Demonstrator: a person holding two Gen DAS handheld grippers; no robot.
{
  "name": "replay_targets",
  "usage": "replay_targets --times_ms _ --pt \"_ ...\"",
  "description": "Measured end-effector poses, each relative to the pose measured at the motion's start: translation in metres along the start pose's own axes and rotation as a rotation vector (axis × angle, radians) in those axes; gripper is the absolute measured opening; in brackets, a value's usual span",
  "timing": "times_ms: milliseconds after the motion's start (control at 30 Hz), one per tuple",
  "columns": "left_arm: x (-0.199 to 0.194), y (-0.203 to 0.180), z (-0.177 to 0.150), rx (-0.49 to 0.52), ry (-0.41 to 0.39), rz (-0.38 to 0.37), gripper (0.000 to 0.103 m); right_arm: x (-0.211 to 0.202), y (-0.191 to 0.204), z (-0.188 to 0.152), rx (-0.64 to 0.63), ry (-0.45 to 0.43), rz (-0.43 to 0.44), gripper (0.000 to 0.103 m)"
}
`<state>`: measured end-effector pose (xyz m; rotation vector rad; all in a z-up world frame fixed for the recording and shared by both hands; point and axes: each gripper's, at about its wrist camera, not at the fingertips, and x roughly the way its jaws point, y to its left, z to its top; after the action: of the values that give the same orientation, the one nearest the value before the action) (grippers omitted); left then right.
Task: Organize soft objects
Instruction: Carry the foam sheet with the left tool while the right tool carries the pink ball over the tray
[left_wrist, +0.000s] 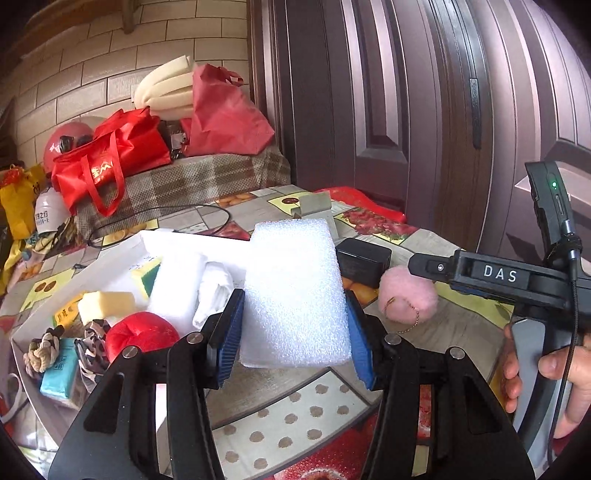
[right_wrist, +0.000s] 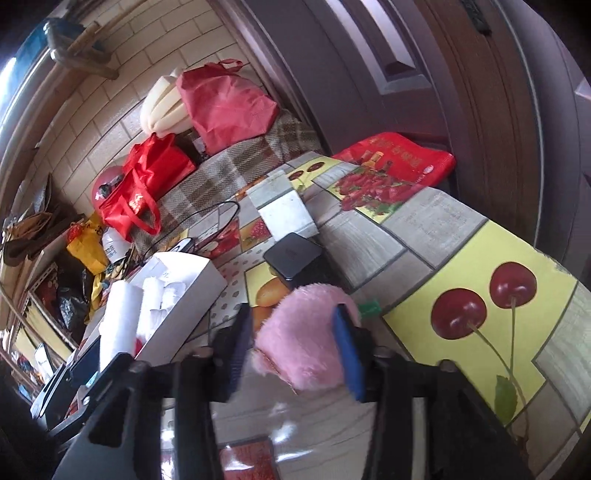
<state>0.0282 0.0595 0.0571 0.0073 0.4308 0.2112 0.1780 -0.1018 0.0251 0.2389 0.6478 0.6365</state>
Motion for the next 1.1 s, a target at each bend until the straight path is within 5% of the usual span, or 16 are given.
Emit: replay_targets --times_ms 33,300,367,400,467,567,733,1100 --pt "0.001 0.001 0.001 -0.002 -0.001 -0.001 0.051 -0.001 -0.006 0.000 0.031 -0.005 -0.014 0.087" --pt "-0.001 -0.002 -0.001 0.002 -0.010 0.001 0.051 0.028 0.011 0.002 -0.043 0.099 -0.050 0.087" --pt "-0.002 -0.002 -0.001 0.004 -0.016 0.005 0.051 0.041 0.025 0.002 -0.110 0.138 -0.101 0.081" --pt "-0.003 -0.002 -0.001 0.005 -0.020 0.007 0.051 0.048 0.030 0.000 -0.141 0.171 -0.119 0.059" --pt "-0.005 -0.002 -0.001 0.005 -0.033 0.011 0.051 0.055 0.035 -0.003 -0.182 0.208 -0.111 0.052" --pt "-0.011 -0.001 -0.002 -0.002 -0.060 0.022 0.051 0.031 0.036 -0.004 -0.195 0.108 -0.090 0.051" --pt "-0.021 0.004 -0.004 -0.023 -0.110 0.035 0.051 -0.035 0.040 -0.017 -0.195 -0.178 -0.056 0.052" --pt "-0.043 0.023 -0.013 -0.053 -0.147 0.080 0.051 -0.048 0.084 -0.042 -0.336 -0.236 -0.044 0.052"
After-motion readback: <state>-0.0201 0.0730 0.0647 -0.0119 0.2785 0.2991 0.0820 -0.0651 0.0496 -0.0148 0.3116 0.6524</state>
